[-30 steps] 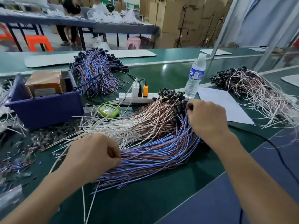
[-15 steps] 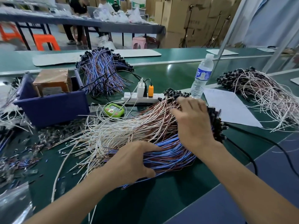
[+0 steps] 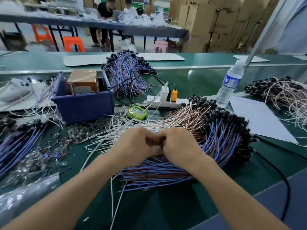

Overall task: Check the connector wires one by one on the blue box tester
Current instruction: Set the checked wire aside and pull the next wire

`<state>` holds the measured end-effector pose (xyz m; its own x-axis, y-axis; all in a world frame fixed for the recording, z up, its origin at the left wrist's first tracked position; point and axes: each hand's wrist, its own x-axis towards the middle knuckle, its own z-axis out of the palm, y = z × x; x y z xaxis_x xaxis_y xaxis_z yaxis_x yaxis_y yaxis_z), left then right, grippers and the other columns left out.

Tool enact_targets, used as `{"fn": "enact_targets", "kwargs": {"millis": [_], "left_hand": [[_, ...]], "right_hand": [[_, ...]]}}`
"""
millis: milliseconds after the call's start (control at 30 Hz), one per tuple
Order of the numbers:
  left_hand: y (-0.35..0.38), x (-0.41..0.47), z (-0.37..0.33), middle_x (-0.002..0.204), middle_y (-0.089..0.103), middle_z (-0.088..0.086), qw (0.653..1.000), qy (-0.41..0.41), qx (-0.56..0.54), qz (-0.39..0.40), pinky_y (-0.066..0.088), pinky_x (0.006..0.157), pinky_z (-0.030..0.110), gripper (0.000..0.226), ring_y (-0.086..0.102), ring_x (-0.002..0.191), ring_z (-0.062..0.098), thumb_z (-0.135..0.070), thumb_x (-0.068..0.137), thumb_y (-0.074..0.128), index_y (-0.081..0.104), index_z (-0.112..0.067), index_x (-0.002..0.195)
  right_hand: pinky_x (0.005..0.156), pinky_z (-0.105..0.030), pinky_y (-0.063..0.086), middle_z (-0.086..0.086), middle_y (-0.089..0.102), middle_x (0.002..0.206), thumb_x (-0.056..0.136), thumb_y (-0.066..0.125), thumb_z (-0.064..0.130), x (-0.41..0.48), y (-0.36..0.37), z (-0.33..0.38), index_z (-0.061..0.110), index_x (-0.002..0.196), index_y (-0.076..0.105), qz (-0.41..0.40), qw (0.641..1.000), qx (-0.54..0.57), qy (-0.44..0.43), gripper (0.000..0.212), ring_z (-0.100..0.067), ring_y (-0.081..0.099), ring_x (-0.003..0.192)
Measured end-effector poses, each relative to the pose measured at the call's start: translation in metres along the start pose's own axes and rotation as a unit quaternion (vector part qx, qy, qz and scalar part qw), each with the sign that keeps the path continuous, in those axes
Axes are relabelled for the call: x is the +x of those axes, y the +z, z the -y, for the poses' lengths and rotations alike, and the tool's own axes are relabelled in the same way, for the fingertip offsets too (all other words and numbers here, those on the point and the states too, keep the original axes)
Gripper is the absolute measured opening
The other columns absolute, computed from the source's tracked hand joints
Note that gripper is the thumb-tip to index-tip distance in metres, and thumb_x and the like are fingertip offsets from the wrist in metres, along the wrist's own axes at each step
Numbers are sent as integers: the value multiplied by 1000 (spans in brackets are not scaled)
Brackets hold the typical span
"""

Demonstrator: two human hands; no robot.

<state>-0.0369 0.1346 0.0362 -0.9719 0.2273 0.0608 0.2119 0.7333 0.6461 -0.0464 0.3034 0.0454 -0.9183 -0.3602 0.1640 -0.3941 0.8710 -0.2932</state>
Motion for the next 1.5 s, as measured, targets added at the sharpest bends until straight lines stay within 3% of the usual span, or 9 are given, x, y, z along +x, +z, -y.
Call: {"fn": "enact_targets", "kwargs": {"millis": [200,367,600,700,833,967,1167,1367,1500], "left_hand": [[-55,-27,43,66,73,-19,988,-75,-51,-123,47,54,14,17,66,63,-3,-30,76,85,79,-46,77],[-97,-67,84,68,75,-12,956,-128,-121,-235,55,65,31,13,69,64,6,-38,70,75,78,-49,74],[-127,-105,155,68,71,-30,866,-234,-69,-436,44,60,4,31,65,66,-10,-8,88,72,78,-36,79],[-129,-123,176,98,78,-6,798,-269,49,-536,49,82,26,16,65,94,12,-14,90,73,81,-24,98],[-123,-127,191,120,74,6,797,-281,115,-522,41,104,37,32,53,123,27,-4,87,72,76,-11,118],[-122,-122,199,120,73,6,807,-280,86,-513,42,104,34,40,52,122,25,6,87,63,74,-11,122],[-128,-119,210,94,76,8,796,-360,-66,-483,50,64,29,34,67,75,27,-4,88,62,80,-30,100],[-132,-118,211,86,76,1,774,-374,-111,-499,39,39,15,36,59,45,4,2,90,63,81,-26,103],[-136,-120,211,100,79,-5,767,-371,-125,-509,59,79,27,33,71,82,10,-1,89,67,81,-25,107]], "right_hand": [[63,-30,37,0,65,74,82,57,16,33,18,70,28,75,63,15,992,111,-52,16,-25,56,73],[76,-37,54,-2,75,88,83,59,16,64,44,141,21,92,76,16,983,152,-98,20,-27,65,86],[79,-40,58,-5,74,89,83,57,12,90,83,221,25,86,73,97,965,211,-124,21,-30,66,85],[89,-41,57,-7,75,110,85,55,2,105,100,248,22,109,75,133,961,204,-129,37,-29,68,100],[82,-28,49,-7,68,129,81,46,-10,127,118,269,25,137,61,147,967,173,-114,68,-28,66,109],[82,-34,53,-6,68,122,82,53,-7,139,131,281,25,132,63,168,964,158,-132,60,-29,65,104],[66,-33,41,2,56,77,81,48,-5,149,139,286,21,95,57,142,967,114,-181,30,-28,57,77],[71,-33,50,2,64,85,83,54,-2,160,144,290,26,90,59,124,972,152,-132,29,-24,59,81],[79,-35,45,0,62,103,91,57,19,155,152,304,24,98,61,92,977,127,-143,9,-26,58,98]]}}
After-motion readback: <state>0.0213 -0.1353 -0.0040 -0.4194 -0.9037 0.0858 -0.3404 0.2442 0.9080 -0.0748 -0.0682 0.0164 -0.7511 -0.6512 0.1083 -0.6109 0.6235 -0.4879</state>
